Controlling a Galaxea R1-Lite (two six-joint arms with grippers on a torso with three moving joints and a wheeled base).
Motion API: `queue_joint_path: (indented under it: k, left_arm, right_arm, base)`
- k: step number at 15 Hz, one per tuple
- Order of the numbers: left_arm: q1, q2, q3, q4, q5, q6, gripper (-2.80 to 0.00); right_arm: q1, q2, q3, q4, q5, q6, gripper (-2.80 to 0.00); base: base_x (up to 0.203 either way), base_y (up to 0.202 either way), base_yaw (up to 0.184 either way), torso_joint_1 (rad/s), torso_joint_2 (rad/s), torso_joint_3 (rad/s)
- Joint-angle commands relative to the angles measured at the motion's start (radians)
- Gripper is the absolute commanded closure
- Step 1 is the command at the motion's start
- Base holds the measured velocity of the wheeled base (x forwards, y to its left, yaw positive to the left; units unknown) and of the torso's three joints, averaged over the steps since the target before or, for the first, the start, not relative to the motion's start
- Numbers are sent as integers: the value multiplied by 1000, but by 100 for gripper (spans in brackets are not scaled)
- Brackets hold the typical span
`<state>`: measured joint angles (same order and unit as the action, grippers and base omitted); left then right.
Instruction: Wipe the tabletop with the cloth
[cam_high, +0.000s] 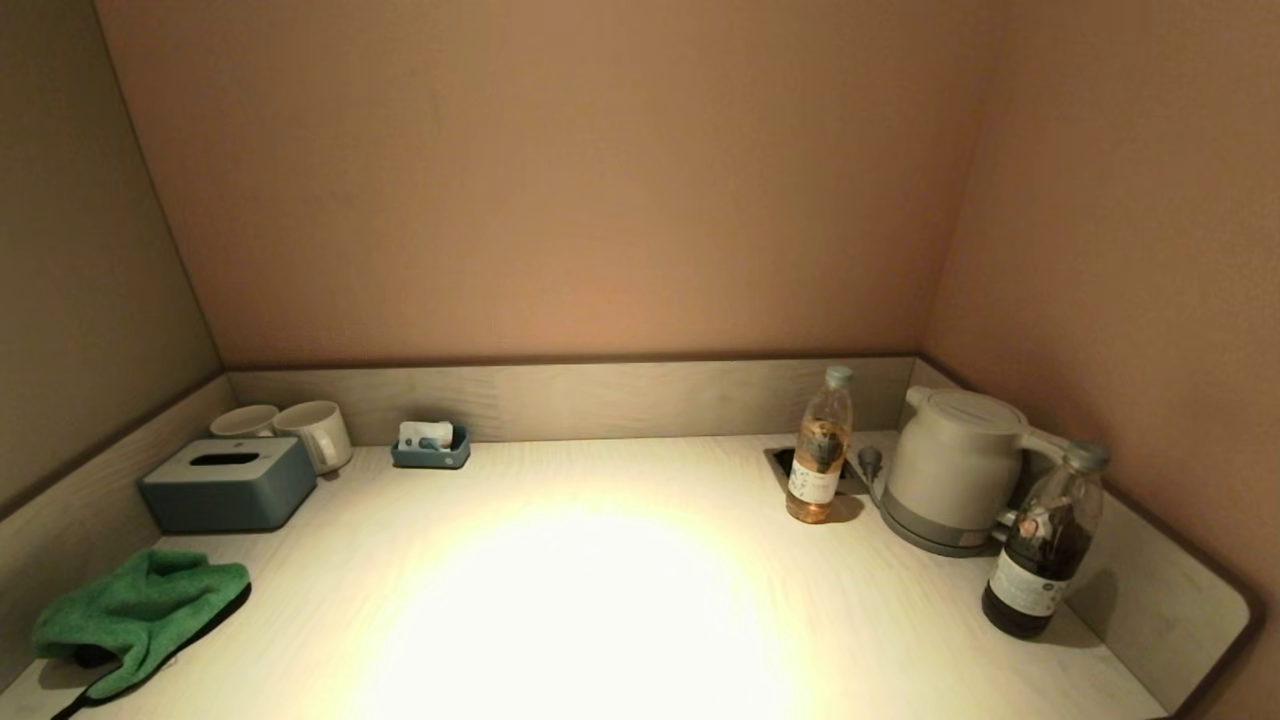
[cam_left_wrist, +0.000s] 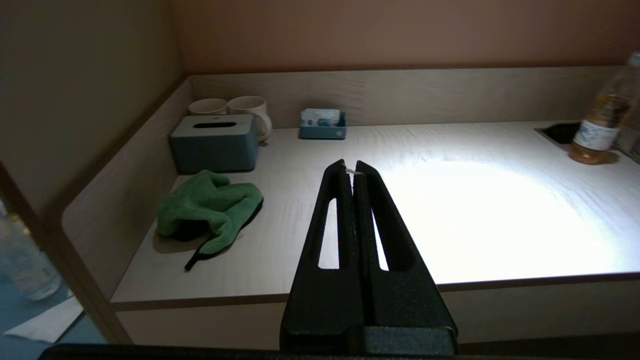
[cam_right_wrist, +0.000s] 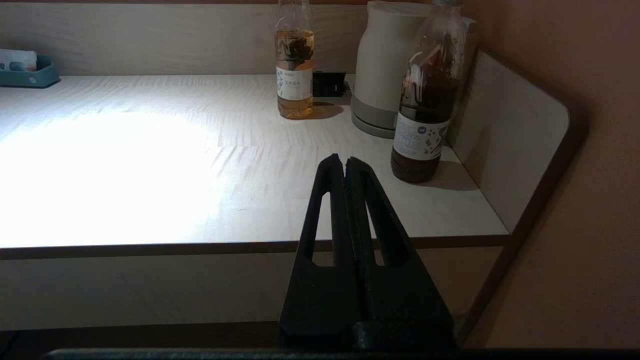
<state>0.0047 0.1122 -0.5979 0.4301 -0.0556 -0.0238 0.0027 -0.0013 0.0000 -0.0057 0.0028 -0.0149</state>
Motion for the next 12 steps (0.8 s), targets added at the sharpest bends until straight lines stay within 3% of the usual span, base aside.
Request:
queue_joint_path:
  k: [1,5,12]
  left_arm:
    - [0,-66,82,-57,61,-1,0]
    - [0,-108,305,-358,168,54,0]
    - [0,-111,426,-395,77,56,0]
  right_arm:
    - [0,1,0,0,0,0,0]
    - [0,1,0,0,0,0,0]
    - [-1,1,0,0,0,0,0]
  base:
    - [0,0,0,0,0,0]
    - [0,0,0,0,0,0]
    - [0,0,0,0,0,0]
